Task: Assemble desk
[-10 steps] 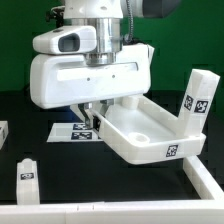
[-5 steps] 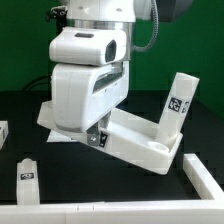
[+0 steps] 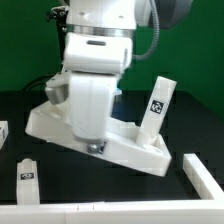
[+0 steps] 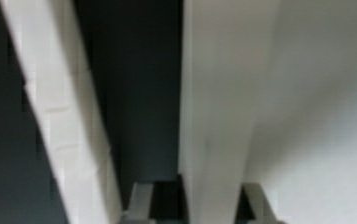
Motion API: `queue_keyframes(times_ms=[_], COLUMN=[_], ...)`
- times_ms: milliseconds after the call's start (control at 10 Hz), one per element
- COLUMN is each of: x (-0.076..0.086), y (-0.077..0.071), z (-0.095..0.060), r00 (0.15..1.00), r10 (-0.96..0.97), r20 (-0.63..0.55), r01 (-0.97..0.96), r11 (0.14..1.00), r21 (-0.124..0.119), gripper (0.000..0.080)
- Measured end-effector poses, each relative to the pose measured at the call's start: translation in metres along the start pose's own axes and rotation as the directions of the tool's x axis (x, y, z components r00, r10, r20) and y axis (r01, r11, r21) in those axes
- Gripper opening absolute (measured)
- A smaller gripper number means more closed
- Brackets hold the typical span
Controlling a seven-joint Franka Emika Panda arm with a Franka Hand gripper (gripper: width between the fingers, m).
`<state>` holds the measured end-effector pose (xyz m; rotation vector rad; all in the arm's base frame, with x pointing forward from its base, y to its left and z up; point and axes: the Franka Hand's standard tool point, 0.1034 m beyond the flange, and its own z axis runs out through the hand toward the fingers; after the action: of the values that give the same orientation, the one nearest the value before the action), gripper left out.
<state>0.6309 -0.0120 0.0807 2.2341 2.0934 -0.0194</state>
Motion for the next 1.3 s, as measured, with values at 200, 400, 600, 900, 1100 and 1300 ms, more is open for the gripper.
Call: queue_keyframes(times_ms=[200,400,600,900,1100,1300], x=[0.007,0.003,0.002,0.034,0.037,0.043], y=[0.011,0.009,0.008,0.01,0.011,0.02], z=[0.009,0.01,0.012,0.031,0.041,0.045], r00=[0.994,0.997,0.998,0.999,1.0,1.0], r10=[-0.108,-0.078,-0.061,-0.027,-0.022,-0.023], r20=[-0.017,-0.006,-0.004,-0.016,-0.015,-0.011], r01=[0.107,0.078,0.061,0.027,0.021,0.023], r11=[0.993,0.996,0.998,0.999,1.0,0.999], r21=[-0.039,-0.033,-0.03,-0.022,-0.021,-0.029], gripper=[0.0054,0.0054,0.0054,0.0054,0.0054,0.0054])
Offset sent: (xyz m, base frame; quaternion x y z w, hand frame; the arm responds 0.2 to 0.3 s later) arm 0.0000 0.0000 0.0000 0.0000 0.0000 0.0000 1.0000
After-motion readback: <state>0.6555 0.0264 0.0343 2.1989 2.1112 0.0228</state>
